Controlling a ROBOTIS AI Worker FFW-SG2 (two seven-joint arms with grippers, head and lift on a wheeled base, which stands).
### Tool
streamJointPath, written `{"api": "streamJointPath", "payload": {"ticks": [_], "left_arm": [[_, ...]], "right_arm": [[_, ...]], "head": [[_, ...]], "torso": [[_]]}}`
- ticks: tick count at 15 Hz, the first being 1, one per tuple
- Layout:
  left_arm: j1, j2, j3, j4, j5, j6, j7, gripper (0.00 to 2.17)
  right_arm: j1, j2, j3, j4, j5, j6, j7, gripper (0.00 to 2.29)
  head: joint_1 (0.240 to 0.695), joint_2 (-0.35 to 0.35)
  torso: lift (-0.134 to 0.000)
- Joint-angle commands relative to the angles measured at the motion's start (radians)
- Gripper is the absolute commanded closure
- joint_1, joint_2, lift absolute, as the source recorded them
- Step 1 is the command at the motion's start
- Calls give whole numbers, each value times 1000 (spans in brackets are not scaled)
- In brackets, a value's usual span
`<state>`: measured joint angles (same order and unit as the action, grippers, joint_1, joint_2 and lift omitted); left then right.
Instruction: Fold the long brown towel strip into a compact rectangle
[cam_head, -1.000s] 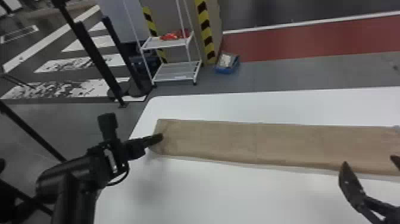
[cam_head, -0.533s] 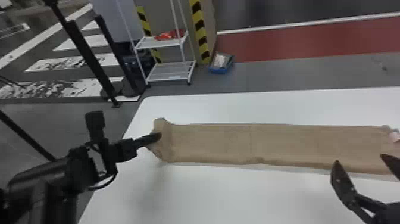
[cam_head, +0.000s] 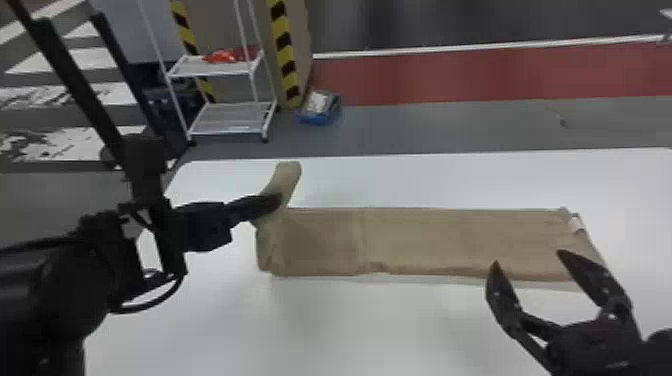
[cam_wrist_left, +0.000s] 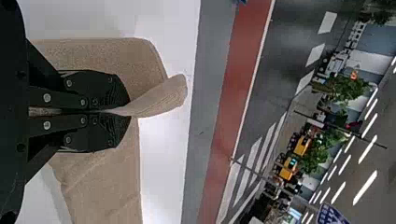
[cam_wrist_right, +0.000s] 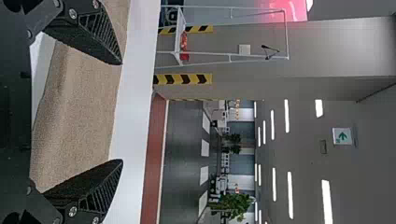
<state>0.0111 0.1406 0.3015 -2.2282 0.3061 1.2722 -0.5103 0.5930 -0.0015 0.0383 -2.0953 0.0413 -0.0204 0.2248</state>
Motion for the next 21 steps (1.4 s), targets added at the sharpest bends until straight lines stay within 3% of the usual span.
{"api": "streamJointPath", "payload": {"ticks": [1,6,8,10,13,15,16,17,18,21], "left_arm": [[-17,-42,-108,-44,-25,0,45,2142],[-92,-143,-370,-48,-177,0,208,2142],[-112,-143,-476,-22,-282,-3,251,2142],[-111,-143,-525,-22,-285,0,246,2142],[-115,-143,-633,21,-349,-3,253,2142],[-132,-143,-708,99,-369,-55,314,2128],[-145,-143,-749,137,-377,-79,357,1791],[-155,-143,-786,160,-389,-116,377,738],[-155,-143,-806,168,-387,-129,374,-2],[-151,-143,-860,162,-389,-122,375,43]], "right_arm": [[1,2,0,0,0,1,-1,147],[11,2,-9,-8,-1,-5,-2,147],[13,2,-15,-8,-3,-5,-2,147],[15,2,-20,-8,-6,-8,-2,147],[18,2,-26,-8,-9,-11,-2,147],[18,2,-29,-6,-12,-11,-2,147],[18,2,-31,-5,-11,-14,-2,147],[19,2,-31,-5,-12,-17,-2,147],[21,2,-31,-5,-12,-20,-2,147],[24,2,-32,-6,-14,-26,-2,147]], "head": [[695,115],[695,-12],[695,-64],[695,-99],[695,-141],[695,-178],[695,-178],[695,-193],[695,-201],[695,-253]], "torso": [[-125],[-125],[-125],[-125],[-125],[-125],[-125],[-125],[-125],[-125]]}}
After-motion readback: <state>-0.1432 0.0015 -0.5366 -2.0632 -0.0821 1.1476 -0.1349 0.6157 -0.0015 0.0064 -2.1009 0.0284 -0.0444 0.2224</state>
